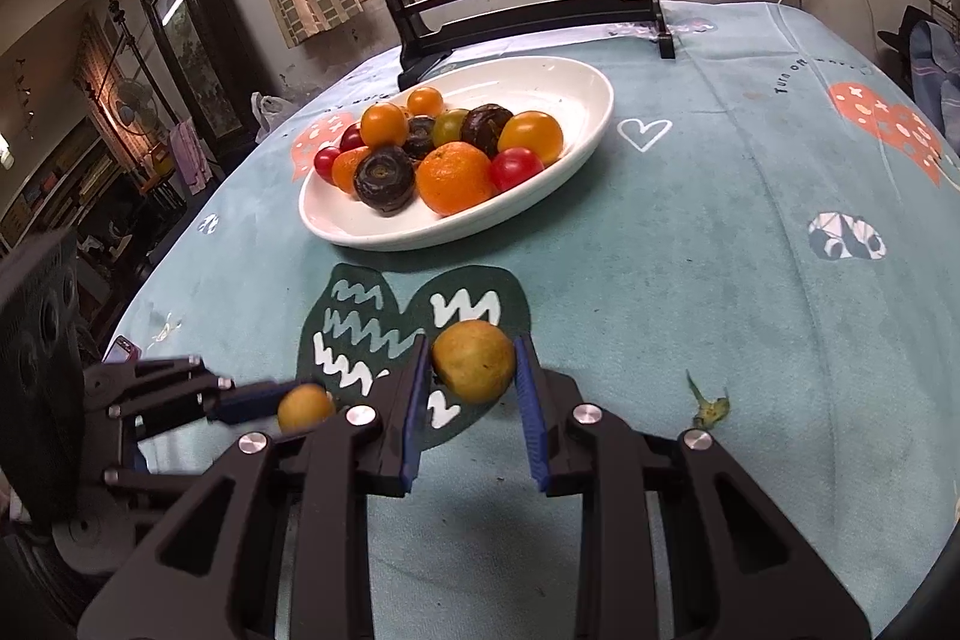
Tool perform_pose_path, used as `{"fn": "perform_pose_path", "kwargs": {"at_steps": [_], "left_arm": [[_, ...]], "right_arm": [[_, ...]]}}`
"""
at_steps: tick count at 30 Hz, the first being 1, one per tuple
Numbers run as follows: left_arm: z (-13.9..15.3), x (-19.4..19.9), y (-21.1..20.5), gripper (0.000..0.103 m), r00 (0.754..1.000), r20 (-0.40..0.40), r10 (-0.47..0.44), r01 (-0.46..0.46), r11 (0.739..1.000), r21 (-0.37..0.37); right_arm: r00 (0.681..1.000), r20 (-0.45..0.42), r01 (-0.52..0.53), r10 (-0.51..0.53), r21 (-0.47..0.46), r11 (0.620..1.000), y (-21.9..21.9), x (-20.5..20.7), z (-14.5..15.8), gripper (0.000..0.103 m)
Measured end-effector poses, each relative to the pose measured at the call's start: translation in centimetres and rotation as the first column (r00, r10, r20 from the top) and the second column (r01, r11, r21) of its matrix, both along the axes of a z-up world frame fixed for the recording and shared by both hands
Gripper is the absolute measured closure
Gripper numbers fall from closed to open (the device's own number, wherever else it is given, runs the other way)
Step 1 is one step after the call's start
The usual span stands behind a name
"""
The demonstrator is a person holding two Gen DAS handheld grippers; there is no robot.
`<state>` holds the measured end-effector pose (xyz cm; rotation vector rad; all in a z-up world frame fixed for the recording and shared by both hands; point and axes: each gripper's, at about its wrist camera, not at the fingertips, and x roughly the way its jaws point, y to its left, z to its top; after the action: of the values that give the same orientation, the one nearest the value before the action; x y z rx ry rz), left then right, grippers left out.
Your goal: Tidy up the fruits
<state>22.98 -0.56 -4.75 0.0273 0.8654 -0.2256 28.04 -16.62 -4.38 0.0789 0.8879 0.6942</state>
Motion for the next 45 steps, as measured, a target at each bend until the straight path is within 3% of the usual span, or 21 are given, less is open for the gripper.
{"fn": "perform_pose_path", "kwargs": {"at_steps": [5, 11, 18, 22, 23, 24, 25, 26, 27, 31, 32, 33, 41, 45], "left_arm": [[2.8, 2.8, 1.9, 0.077, 0.994, 0.049, 0.103, -0.102, 0.995, -0.014], [5.9, 9.2, 4.3, 0.077, 0.964, 0.128, 0.233, -0.237, 0.971, 0.018], [5.8, 15.4, 7.5, 0.077, 0.942, 0.109, 0.318, -0.322, 0.947, 0.018], [4.9, 16.9, 8.6, 0.077, 0.934, 0.087, 0.345, -0.349, 0.937, 0.030], [4.8, 16.8, 8.7, 0.073, 0.931, 0.087, 0.355, -0.359, 0.933, 0.034], [4.8, 16.6, 8.8, 0.051, 0.925, 0.093, 0.369, -0.374, 0.926, 0.044], [5.1, 16.2, 8.8, 0.036, 0.914, 0.113, 0.391, -0.399, 0.915, 0.063], [5.3, 15.8, 8.9, 0.019, 0.904, 0.138, 0.405, -0.418, 0.906, 0.075], [5.6, 15.1, 8.7, 0.016, 0.896, 0.167, 0.412, -0.430, 0.898, 0.089], [7.0, 11.7, 8.2, 0.007, 0.903, 0.192, 0.384, -0.409, 0.906, 0.112], [7.3, 10.7, 8.1, 0.006, 0.906, 0.193, 0.378, -0.402, 0.909, 0.106], [7.5, 9.7, 7.9, 0.005, 0.911, 0.191, 0.365, -0.388, 0.916, 0.100], [7.1, 0.2, 5.8, 0.002, 0.931, 0.206, 0.302, -0.325, 0.942, 0.086], [5.6, -1.9, 5.3, 0.002, 0.930, 0.201, 0.308, -0.330, 0.940, 0.087]], "right_arm": [[0.997, 0.072, 0.006, -0.007, 0.017, 1.000, 1.4, 1.7, 1.9, 0.075], [0.987, 0.154, 0.030, -0.034, 0.025, 0.999, 4.4, 7.2, 4.2, 0.075], [0.988, 0.150, 0.047, -0.047, 0.003, 0.999, 7.3, 12.6, 3.8, 0.075], [0.992, 0.125, 0.038, -0.037, -0.007, 0.999, 8.3, 14.1, 2.9, 0.074], [0.992, 0.121, 0.038, -0.036, -0.013, 0.999, 8.5, 14.2, 2.8, 0.072], [0.992, 0.121, 0.040, -0.037, -0.019, 0.999, 8.4, 14.0, 2.7, 0.063], [0.991, 0.127, 0.041, -0.038, -0.021, 0.999, 8.3, 13.7, 2.8, 0.061], [0.990, 0.133, 0.045, -0.040, -0.031, 0.999, 8.1, 13.2, 3.0, 0.052], [0.989, 0.140, 0.048, -0.043, -0.037, 0.998, 7.9, 12.8, 3.2, 0.038], [0.986, 0.167, 0.011, 0.003, -0.080, 0.997, 6.6, 9.2, 4.3, 0.029], [0.984, 0.180, 0.013, 0.003, -0.085, 0.996, 6.0, 8.2, 4.6, 0.010], [0.978, 0.210, 0.021, -0.005, -0.076, 0.997, 5.1, 6.6, 5.0, 0.001], [0.964, 0.267, 0.017, -0.002, -0.056, 0.998, -0.1, -1.9, 4.3, 0.001], [0.958, 0.285, 0.019, 0.018, -0.126, 0.992, -0.7, -3.9, 3.1, 0.001]]}}
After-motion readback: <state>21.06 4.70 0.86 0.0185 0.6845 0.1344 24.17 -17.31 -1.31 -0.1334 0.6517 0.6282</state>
